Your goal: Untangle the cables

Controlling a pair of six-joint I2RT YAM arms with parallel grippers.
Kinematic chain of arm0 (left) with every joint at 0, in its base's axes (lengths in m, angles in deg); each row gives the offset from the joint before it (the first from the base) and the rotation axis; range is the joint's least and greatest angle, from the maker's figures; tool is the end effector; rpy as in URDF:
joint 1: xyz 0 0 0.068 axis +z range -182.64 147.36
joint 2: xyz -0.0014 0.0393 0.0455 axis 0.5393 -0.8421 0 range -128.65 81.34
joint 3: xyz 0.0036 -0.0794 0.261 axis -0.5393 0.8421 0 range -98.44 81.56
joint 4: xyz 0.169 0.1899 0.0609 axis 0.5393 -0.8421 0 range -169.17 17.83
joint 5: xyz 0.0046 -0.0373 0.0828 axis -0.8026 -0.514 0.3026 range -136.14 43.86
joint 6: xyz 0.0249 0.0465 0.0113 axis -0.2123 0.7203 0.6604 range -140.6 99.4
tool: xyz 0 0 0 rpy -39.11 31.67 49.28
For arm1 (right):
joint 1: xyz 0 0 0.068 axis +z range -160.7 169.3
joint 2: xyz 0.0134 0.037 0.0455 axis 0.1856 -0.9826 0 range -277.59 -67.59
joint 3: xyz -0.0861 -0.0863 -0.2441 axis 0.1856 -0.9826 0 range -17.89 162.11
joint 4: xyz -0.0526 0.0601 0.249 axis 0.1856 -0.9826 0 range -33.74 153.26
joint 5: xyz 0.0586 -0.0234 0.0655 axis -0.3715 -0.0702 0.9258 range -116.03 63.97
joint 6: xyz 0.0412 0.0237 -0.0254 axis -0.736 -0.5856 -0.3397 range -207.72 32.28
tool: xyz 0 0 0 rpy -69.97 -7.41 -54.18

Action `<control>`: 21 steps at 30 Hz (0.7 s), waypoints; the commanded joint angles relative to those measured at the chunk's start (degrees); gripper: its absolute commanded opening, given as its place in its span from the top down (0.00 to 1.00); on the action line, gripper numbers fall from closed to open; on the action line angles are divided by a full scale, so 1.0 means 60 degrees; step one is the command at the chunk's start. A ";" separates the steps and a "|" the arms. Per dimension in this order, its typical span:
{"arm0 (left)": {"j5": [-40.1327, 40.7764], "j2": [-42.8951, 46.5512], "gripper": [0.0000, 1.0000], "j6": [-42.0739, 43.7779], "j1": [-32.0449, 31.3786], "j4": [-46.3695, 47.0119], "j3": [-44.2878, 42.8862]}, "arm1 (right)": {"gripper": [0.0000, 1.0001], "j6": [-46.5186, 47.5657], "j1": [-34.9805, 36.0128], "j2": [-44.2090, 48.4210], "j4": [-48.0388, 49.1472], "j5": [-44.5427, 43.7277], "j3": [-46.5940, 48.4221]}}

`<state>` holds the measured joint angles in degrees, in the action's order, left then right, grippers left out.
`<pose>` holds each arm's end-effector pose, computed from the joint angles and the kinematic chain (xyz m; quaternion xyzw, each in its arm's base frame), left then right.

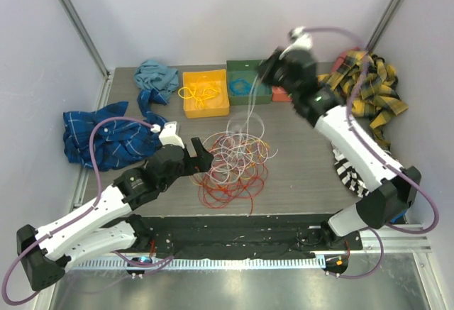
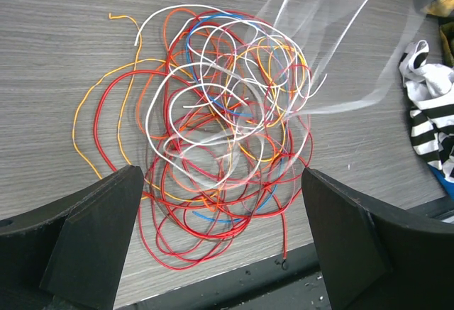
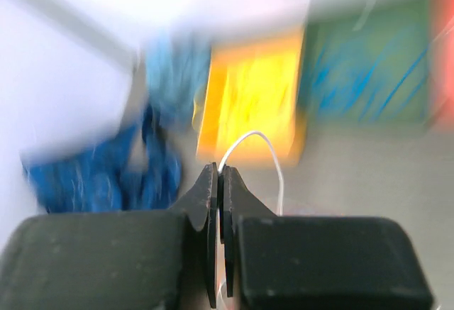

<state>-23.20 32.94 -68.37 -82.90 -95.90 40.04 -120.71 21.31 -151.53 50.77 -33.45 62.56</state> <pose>0.1302 -0.1350 0.2867 -0.0800 0.8533 -0.2532 0.4488 0.2954 0.1792 0.3910 0.0458 0.7965 0.2791 0.5344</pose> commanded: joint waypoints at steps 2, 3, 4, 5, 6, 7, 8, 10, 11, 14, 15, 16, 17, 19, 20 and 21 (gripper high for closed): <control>0.0117 0.0260 0.00 -0.0110 -0.0002 0.0146 0.0064 | 0.99 0.1543 -0.1188 -0.0203 -0.1812 -0.1340 0.4751; 0.0103 0.0259 0.00 -0.0110 -0.0002 0.0131 0.0050 | 0.99 0.1558 -0.1247 -0.0262 -0.1873 -0.1559 0.5525; 0.0074 0.0245 0.00 -0.0110 -0.0002 0.0131 0.0020 | 0.99 0.1573 -0.1277 -0.0335 -0.1917 -0.1706 0.5881; 0.0059 0.0245 0.00 -0.0095 -0.0002 0.0131 -0.0023 | 0.99 0.1617 -0.1292 -0.0524 -0.2033 -0.1896 0.6218; 0.0044 0.0245 0.00 -0.0081 0.0012 0.0088 -0.0053 | 0.99 0.1762 -0.1306 -0.0628 -0.2092 -0.2014 0.6903; 0.0044 0.0259 0.00 -0.0066 -0.0002 0.0073 -0.0082 | 0.99 0.1836 -0.1292 -0.0774 -0.2180 -0.2276 0.7243; 0.0044 0.0259 0.00 -0.0008 -0.0002 0.0058 -0.0111 | 0.99 0.1895 -0.1292 -0.0949 -0.2326 -0.2380 0.7508; 0.0073 0.0332 0.00 0.0022 -0.0002 -0.0015 -0.0112 | 0.99 0.2129 -0.1292 -0.0995 -0.2313 -0.2687 0.7876; 0.0117 0.0376 0.00 0.0022 -0.0002 -0.0001 -0.0068 | 0.99 0.2188 -0.1292 -0.1024 -0.2298 -0.2747 0.7949; 0.0161 0.0450 0.00 0.0037 0.0012 0.0087 0.0034 | 0.99 0.2262 -0.1307 -0.0937 -0.2269 -0.2865 0.7848; 0.0205 0.0450 0.00 0.0037 -0.0002 0.0145 0.0064 | 0.99 0.2247 -0.1307 -0.0864 -0.2269 -0.2807 0.7746; 0.0220 0.0435 0.00 0.0051 -0.0002 0.0189 0.0079 | 0.99 0.2189 -0.1307 -0.0805 -0.2269 -0.2777 0.7672; 0.0220 0.0406 0.00 0.0066 0.0012 0.0277 0.0064 | 0.99 0.2174 -0.1292 -0.0747 -0.2269 -0.2559 0.7614; 0.0234 0.0304 0.00 0.0095 -0.0002 0.0365 0.0020 | 0.99 0.2028 -0.1292 -0.0571 -0.2269 -0.2368 0.7525; 0.0234 0.0187 0.00 0.0124 0.0012 0.0467 -0.0052 | 0.99 0.1940 -0.1277 -0.0527 -0.2283 -0.2222 0.7525; 0.0234 0.0143 0.00 0.0139 -0.0002 0.0526 -0.0082 | 0.99 0.1910 -0.1292 -0.0439 -0.2298 -0.2133 0.7511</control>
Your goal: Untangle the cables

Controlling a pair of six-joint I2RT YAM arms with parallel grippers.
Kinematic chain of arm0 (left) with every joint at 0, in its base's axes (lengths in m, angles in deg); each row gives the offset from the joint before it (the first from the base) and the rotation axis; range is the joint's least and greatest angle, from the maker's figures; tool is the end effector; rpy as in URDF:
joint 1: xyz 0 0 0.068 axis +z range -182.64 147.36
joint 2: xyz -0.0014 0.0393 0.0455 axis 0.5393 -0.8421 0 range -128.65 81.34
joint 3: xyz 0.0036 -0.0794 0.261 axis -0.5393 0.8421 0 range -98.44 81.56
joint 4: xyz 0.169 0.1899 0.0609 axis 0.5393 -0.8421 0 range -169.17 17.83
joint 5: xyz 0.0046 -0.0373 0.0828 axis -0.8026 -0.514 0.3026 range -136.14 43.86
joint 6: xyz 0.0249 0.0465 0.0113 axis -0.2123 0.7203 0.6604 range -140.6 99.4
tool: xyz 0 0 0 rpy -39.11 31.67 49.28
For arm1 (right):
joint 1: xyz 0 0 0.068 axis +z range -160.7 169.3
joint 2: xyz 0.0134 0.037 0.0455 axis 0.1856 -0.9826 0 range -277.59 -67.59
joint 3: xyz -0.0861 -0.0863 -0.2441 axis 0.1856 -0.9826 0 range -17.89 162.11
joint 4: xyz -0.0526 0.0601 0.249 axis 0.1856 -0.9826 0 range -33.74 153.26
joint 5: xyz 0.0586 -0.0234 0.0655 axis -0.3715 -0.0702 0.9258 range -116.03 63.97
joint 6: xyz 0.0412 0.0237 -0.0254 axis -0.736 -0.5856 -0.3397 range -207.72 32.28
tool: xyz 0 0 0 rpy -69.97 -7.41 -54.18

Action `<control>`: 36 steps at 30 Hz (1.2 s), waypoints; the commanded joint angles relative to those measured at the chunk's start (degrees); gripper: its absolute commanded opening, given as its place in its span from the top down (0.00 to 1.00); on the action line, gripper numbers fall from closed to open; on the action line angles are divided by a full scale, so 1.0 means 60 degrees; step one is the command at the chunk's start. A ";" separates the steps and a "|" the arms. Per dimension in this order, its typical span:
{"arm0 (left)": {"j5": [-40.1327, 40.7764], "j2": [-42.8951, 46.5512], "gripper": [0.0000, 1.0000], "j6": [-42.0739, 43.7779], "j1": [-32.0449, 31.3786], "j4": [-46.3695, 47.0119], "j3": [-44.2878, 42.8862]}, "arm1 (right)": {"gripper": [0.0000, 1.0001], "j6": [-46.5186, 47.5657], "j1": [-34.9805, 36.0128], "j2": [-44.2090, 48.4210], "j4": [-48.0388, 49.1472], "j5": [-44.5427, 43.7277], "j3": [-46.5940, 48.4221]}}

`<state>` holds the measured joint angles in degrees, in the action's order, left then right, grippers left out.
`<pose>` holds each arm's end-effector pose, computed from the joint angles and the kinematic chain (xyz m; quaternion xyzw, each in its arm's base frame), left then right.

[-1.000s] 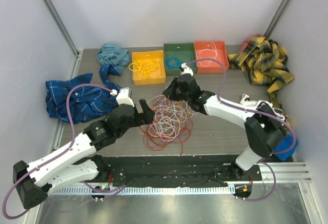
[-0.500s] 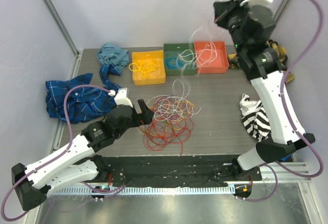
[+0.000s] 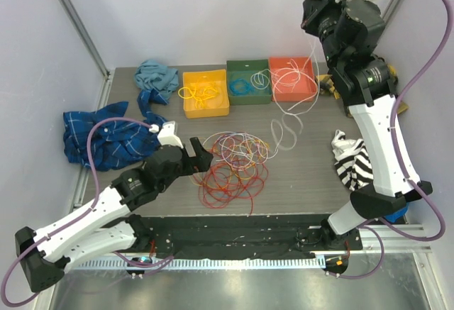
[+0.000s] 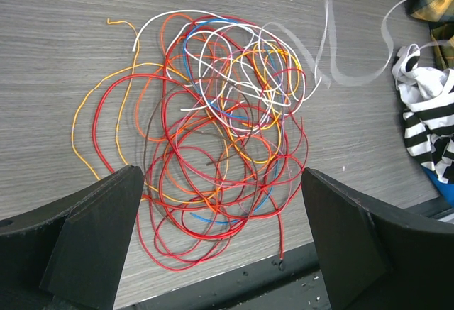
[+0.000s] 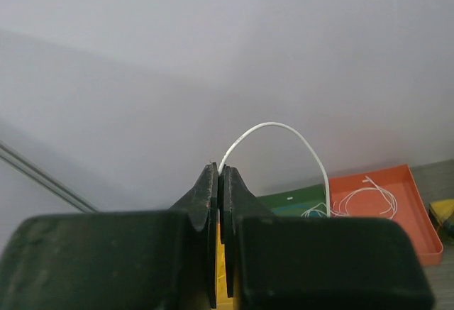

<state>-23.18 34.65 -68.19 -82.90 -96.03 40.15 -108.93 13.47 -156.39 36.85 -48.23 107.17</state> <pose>0.1268 -0.1309 0.2908 -0.0811 0.8471 -0.2614 0.4555 0.2627 0.1032 0.5891 0.1310 0.6354 0.1753 0.7406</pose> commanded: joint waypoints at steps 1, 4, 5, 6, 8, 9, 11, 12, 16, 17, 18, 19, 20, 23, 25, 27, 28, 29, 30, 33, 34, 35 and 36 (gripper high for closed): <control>0.0245 -0.0214 0.00 0.0182 0.0012 0.0650 -0.0130 | 0.99 -0.0083 0.0016 0.0486 0.0022 0.0432 0.0076; 0.0318 -0.0463 0.00 0.0460 -0.0002 0.1542 -0.0203 | 0.99 -0.0331 0.0030 0.0851 -0.0036 0.0944 -0.0158; 0.0348 -0.0537 0.00 0.0534 -0.0002 0.1849 -0.0218 | 0.99 -0.0419 0.0030 0.0941 -0.0036 0.1076 -0.0275; 0.0363 -0.0784 0.00 0.0593 -0.0002 0.2505 -0.0218 | 0.99 -0.0536 0.0016 0.1043 -0.0065 0.1309 -0.0566; 0.0188 -0.1122 0.00 0.0928 -0.0002 0.3167 -0.0363 | 0.99 -0.0668 0.0016 0.1365 -0.0080 0.1545 -0.0919; 0.0071 -0.1602 0.00 0.1046 -0.0002 0.3765 -0.0451 | 0.99 -0.0814 0.0016 0.1497 -0.0080 0.1778 -0.1327; -0.0004 -0.2117 0.00 0.1528 -0.0002 0.4527 -0.0686 | 0.99 -0.0917 0.0016 0.1775 -0.0066 0.2028 -0.1739; 0.0011 -0.2525 0.00 0.1719 -0.0002 0.4968 -0.0658 | 0.99 -0.1063 0.0030 0.1864 -0.0036 0.2131 -0.2176; -0.0033 -0.3522 0.00 0.3358 -0.0002 0.9190 -0.0146 | 0.99 -0.1356 0.0030 0.2288 0.0095 0.2804 -0.2970; -0.0178 -0.3743 0.00 0.3840 -0.0002 0.9786 -0.0116 | 0.99 -0.1415 0.0016 0.2362 0.0139 0.2893 -0.3058; -0.0426 -0.4035 0.00 0.4469 0.0012 1.0372 -0.0159 | 0.99 -0.1445 0.0016 0.2493 0.0154 0.2966 -0.3190; -0.0544 -0.4444 0.00 0.4664 -0.0002 1.0682 -0.0377 | 0.99 -0.1532 0.0030 0.2552 0.0169 0.3039 -0.3220; -0.0676 -0.4666 0.00 0.4753 -0.0002 1.1004 -0.0538 | 0.99 -0.1562 0.0016 0.2596 0.0169 0.3127 -0.3249; -0.1670 -0.5295 0.00 0.4783 -0.0002 1.1561 -0.1066 | 0.99 -0.1635 0.0016 0.2801 0.0154 0.3186 -0.3381; -0.2170 -0.5517 0.00 0.4520 -0.0002 1.1724 -0.1242 | 0.99 -0.1650 0.0016 0.2933 0.0154 0.3187 -0.3425; -0.2361 -0.5781 0.00 0.4417 0.0012 1.1813 -0.1258 | 0.99 -0.1694 0.0016 0.2992 0.0140 0.3216 -0.3455; -0.2420 -0.5854 0.00 0.4315 -0.0002 1.1813 -0.1185 | 0.99 -0.1723 0.0016 0.3036 0.0125 0.3216 -0.3455; -0.2450 -0.6000 0.00 0.4271 -0.0002 1.1799 -0.1141 | 0.99 -0.1709 0.0030 0.3036 0.0140 0.3216 -0.3426; -0.2493 -0.6045 0.00 0.4241 0.0012 1.1769 -0.1054 | 0.99 -0.1723 0.0016 0.3036 0.0125 0.3245 -0.3396; -0.2333 -0.6191 0.00 0.4022 -0.0002 1.1725 -0.0615 | 0.99 -0.1782 0.0030 0.3036 0.0154 0.3289 -0.3235; -0.2289 -0.6177 0.00 0.3949 0.0012 1.1754 -0.0352 | 0.99 -0.1797 0.0016 0.3051 0.0140 0.3289 -0.3191; -0.2274 -0.6163 0.00 0.3774 -0.0002 1.1841 -0.0205 | 0.99 -0.1797 0.0016 0.3022 0.0140 0.3289 -0.3104; -0.2347 -0.6104 0.00 0.3714 -0.0002 1.2103 0.0101 | 0.99 -0.1826 0.0016 0.3022 0.0140 0.3318 -0.3031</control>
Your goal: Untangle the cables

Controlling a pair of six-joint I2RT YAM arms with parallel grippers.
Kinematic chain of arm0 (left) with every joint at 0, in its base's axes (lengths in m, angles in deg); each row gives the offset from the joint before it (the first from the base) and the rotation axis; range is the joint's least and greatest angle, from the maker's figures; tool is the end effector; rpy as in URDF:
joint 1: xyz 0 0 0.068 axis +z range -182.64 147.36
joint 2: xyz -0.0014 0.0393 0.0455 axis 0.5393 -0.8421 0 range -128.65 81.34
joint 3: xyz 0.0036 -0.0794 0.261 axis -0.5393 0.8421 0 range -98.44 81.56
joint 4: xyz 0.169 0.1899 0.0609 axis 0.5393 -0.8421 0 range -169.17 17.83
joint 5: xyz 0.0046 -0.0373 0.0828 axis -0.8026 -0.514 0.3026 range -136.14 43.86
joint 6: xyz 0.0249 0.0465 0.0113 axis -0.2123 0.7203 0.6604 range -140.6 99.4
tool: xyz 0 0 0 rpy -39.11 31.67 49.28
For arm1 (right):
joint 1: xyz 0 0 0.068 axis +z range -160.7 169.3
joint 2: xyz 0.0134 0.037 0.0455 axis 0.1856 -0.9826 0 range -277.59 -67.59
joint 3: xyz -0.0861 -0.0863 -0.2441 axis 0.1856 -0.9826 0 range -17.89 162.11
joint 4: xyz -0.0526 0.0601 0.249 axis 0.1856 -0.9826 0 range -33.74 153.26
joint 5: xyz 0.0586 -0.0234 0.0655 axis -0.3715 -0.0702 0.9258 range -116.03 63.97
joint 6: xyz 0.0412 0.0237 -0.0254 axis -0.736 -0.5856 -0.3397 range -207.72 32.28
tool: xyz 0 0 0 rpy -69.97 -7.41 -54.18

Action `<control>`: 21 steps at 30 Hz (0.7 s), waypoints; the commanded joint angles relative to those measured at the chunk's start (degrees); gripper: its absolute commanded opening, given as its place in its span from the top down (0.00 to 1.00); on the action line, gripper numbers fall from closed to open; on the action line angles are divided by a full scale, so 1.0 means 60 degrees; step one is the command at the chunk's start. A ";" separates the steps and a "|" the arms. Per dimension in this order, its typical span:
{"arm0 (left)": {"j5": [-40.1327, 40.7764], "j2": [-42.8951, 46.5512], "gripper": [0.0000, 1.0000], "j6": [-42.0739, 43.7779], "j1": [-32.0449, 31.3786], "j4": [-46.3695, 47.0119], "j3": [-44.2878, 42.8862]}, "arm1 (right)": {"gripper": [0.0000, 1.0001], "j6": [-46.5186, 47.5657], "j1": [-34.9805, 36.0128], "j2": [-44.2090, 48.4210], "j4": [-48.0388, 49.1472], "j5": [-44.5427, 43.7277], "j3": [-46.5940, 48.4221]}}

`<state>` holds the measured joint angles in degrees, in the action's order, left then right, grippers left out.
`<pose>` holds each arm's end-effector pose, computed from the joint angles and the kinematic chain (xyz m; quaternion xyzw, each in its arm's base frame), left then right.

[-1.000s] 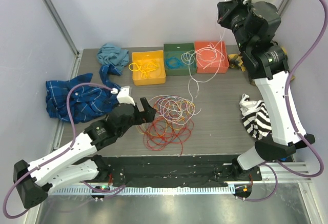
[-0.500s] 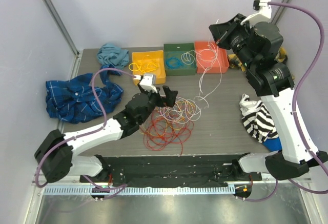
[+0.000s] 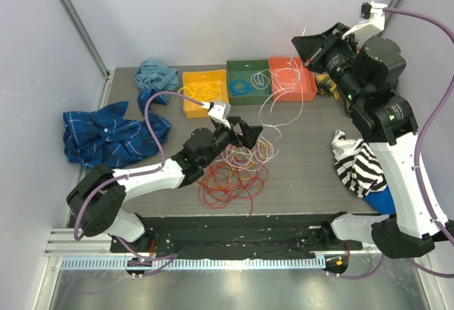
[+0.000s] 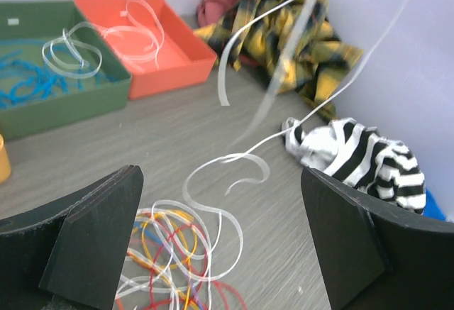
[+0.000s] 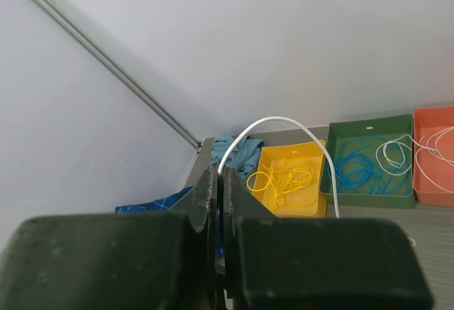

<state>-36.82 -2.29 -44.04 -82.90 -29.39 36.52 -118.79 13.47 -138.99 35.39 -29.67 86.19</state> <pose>0.2144 -0.2489 0.2780 0.0995 0.6739 -0.3936 0.6173 0.2005 0.0875 0.5558 0.0641 0.6739 0.3220 0.6619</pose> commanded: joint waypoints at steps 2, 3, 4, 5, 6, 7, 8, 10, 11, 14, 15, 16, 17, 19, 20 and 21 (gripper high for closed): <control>-0.0423 0.0125 0.00 -0.0239 0.0012 0.1130 0.0972 | 0.99 -0.0168 0.0030 0.0107 0.0384 0.0226 0.0598; -0.0571 0.0184 0.00 -0.0137 0.0012 0.1131 0.1147 | 0.99 -0.0183 0.0016 0.0107 0.0369 0.0269 0.0628; -0.0761 0.0184 0.00 0.0038 -0.0002 0.1131 0.1221 | 0.99 -0.0198 0.0030 0.0107 0.0369 0.0299 0.0643; -0.1140 0.0097 0.00 0.0286 0.0012 0.1116 0.1280 | 0.99 -0.0212 0.0016 0.0122 0.0369 0.0328 0.0657; -0.1303 0.0009 0.00 0.0376 0.0012 0.1102 0.1251 | 0.99 -0.0241 0.0030 0.0136 0.0369 0.0357 0.0629; -0.1493 -0.0310 0.00 0.0435 -0.0002 0.1029 0.1193 | 0.99 -0.0271 0.0016 0.0122 0.0384 0.0387 0.0643; -0.1959 -0.0502 0.00 0.0479 -0.0002 0.1028 0.1106 | 0.99 -0.0285 0.0030 0.0122 0.0384 0.0401 0.0614; -0.2256 -0.1159 0.00 0.0421 -0.0017 0.1057 0.0842 | 0.99 -0.0329 0.0030 0.0137 0.0384 0.0431 0.0585; -0.2344 -0.1395 0.00 0.0450 -0.0046 0.1319 0.0754 | 0.99 -0.0344 0.0030 0.0137 0.0398 0.0489 0.0555; -0.2418 -0.2260 0.00 0.0537 -0.0046 0.2138 0.0490 | 0.99 -0.0432 0.0016 0.0210 0.0428 0.0489 0.0453; -0.2432 -0.2436 0.00 0.0741 -0.0032 0.2171 0.0228 | 0.99 -0.0447 0.0016 0.0268 0.0428 0.0489 0.0424; -0.2418 -0.2612 0.00 0.0844 -0.0046 0.2171 0.0081 | 0.99 -0.0461 0.0016 0.0268 0.0442 0.0475 0.0394; -0.2389 -0.3049 0.00 0.0918 -0.0046 0.2301 -0.0051 | 0.99 -0.0519 0.0016 0.0283 0.0442 0.0808 0.0365; -0.2229 -0.3519 0.00 0.1036 -0.0017 0.2623 -0.0417 | 0.99 -0.0578 0.0016 0.0370 0.0515 0.0914 0.0306; -0.2184 -0.3942 0.00 0.0992 0.0056 0.2770 -0.0535 | 0.99 -0.0680 0.0030 0.0414 0.0530 0.0987 0.0190; -0.2169 -0.4193 0.00 0.0890 0.0114 0.3033 -0.0811 | 0.99 -0.0696 0.0030 0.0429 0.0559 0.1089 0.0131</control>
<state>-49.98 -22.77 -40.61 -82.90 -21.13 36.91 -121.32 13.47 -138.68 35.78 -26.37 87.72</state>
